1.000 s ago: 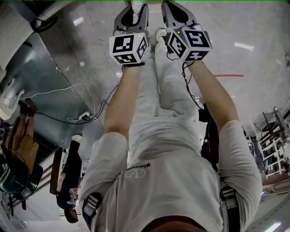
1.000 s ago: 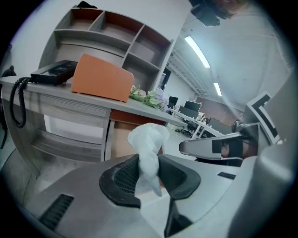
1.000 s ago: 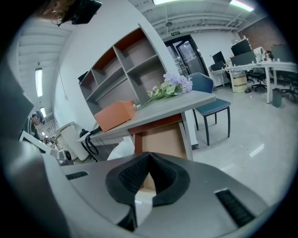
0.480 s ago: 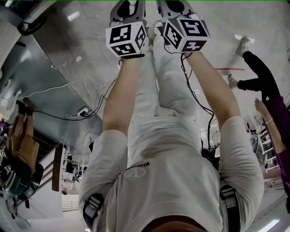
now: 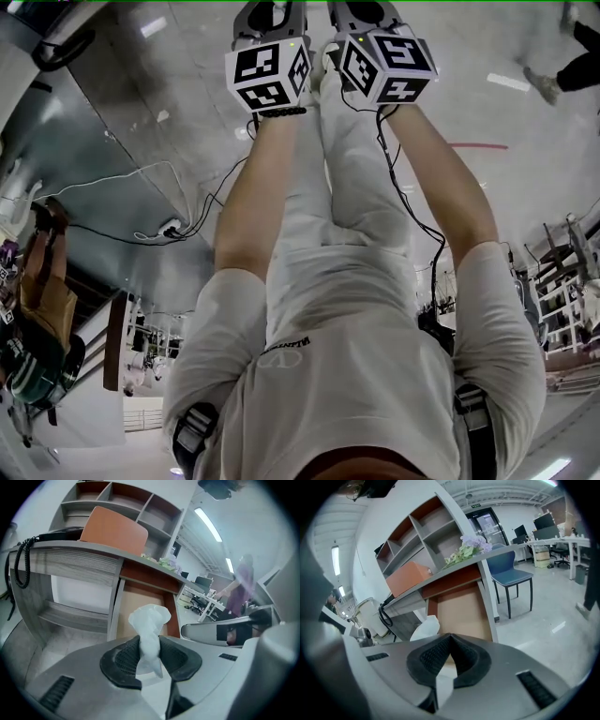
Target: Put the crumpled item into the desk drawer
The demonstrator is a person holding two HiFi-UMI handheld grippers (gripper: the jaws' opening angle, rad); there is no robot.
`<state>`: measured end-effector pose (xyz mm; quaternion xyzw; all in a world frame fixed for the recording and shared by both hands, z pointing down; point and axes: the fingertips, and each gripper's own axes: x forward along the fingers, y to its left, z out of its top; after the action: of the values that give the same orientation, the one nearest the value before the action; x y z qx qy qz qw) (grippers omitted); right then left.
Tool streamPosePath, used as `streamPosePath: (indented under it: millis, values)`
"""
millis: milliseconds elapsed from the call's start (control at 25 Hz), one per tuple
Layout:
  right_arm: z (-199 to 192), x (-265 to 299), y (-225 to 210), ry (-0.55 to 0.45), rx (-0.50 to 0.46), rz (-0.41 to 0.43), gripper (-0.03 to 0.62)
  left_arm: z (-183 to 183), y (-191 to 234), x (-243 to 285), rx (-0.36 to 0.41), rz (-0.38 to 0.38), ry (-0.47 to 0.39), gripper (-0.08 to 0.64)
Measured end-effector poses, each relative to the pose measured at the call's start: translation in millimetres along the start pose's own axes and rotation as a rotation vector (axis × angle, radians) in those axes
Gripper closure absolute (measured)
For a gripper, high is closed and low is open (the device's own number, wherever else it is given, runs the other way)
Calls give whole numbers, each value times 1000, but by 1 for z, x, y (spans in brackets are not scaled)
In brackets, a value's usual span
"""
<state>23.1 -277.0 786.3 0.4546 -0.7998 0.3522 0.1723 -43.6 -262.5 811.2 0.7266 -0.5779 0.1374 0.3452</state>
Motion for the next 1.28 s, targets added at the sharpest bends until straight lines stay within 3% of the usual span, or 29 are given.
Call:
streamPosePath:
  millis: [800,1280]
  values:
    - [-21,21,-4,31,67,23,594,-26,18,16,0,68,87,448]
    - [-26,17,-13,46,61,5,594,-28,10,18,23,65,83,445]
